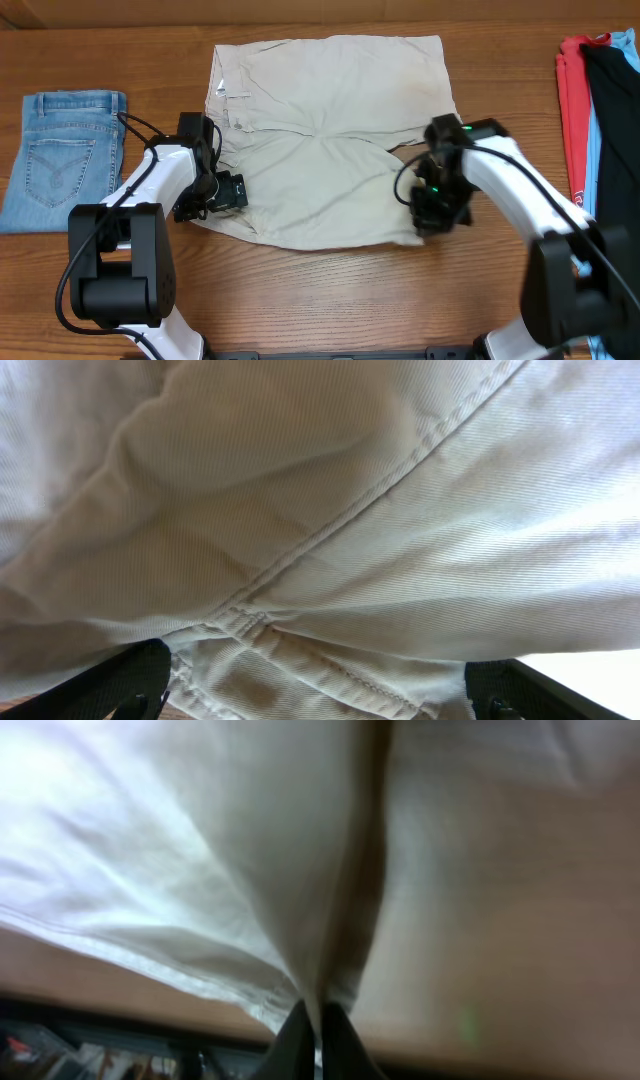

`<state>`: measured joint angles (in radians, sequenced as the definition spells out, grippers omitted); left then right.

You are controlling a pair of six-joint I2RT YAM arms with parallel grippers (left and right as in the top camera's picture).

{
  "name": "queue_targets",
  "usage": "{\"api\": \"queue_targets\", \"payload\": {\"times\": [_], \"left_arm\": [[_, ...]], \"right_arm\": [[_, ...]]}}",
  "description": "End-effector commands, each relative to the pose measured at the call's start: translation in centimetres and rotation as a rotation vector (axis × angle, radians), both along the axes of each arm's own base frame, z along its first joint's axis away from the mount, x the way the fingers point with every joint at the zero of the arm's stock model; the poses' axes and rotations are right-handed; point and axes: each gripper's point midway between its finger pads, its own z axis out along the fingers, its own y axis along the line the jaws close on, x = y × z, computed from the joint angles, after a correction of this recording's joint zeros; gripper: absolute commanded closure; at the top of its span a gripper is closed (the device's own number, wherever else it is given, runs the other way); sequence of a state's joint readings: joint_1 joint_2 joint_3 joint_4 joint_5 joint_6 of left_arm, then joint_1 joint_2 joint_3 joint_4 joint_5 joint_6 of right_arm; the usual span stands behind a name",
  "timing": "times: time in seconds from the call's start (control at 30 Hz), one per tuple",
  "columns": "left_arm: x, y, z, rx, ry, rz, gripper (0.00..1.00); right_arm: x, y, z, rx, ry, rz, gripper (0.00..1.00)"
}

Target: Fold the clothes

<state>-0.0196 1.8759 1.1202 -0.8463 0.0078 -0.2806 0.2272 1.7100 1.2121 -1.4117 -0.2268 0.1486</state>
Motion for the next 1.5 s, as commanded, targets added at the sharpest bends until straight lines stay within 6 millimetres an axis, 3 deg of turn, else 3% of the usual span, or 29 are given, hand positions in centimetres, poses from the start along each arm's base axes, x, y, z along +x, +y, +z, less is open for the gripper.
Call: {"api": "queue_targets", "payload": {"times": [0.0, 0.2, 0.4, 0.77, 0.9, 0.97, 1.03, 1.1, 1.17, 1.2, 1.3, 1.47], "left_arm": [[-3.9, 0.4, -4.0, 0.038, 0.163, -0.04, 0.03], [-5.0, 0.6, -3.7, 0.051, 0.213, -0.042, 0.03], [-6.7, 1.8, -3.2, 0.117, 0.284, -0.04, 0.03], [-7.9, 2.5, -2.6, 0.164, 0.336, -0.024, 0.03], [-7.9, 2.5, -2.7, 0.164, 0.333, -0.024, 0.03], [-7.9, 2.5, -2.7, 0.164, 0.334, -0.024, 0.03], [-7.8, 2.5, -2.7, 0.163, 0.331, -0.023, 0.03], [-7.7, 2.5, -2.7, 0.161, 0.326, -0.023, 0.03], [-7.6, 2.4, -2.8, 0.157, 0.322, -0.022, 0.03], [-7.6, 2.4, -2.8, 0.156, 0.32, -0.021, 0.03], [-7.5, 2.3, -2.8, 0.155, 0.319, -0.021, 0.03], [-7.5, 2.3, -2.8, 0.155, 0.318, -0.021, 0.03]], "right_arm": [[-0.9, -2.7, 2.9, -0.129, -0.057, 0.032, 0.96], [-3.2, -1.8, 3.5, -0.097, 0.043, -0.042, 0.96], [-7.2, 0.8, 3.2, -0.007, 0.22, -0.089, 0.95], [-11.1, 1.0, -2.5, -0.111, 0.308, -0.231, 0.86], [-8.7, 0.2, -3.7, -0.119, 0.227, -0.342, 0.84], [-6.4, -0.8, -3.8, -0.113, 0.167, -0.403, 0.84], [-2.6, -2.5, -3.3, -0.081, 0.054, -0.458, 0.82], [0.5, -3.8, -2.8, -0.058, -0.061, -0.459, 0.77], [3.2, -4.9, -2.6, -0.038, -0.16, -0.479, 0.61], [4.2, -5.3, -2.6, -0.023, -0.2, -0.484, 0.59], [5.8, -6.1, -2.9, -0.009, -0.262, -0.495, 0.6], [6.4, -6.0, -4.1, -0.013, -0.259, -0.488, 0.61]]}}
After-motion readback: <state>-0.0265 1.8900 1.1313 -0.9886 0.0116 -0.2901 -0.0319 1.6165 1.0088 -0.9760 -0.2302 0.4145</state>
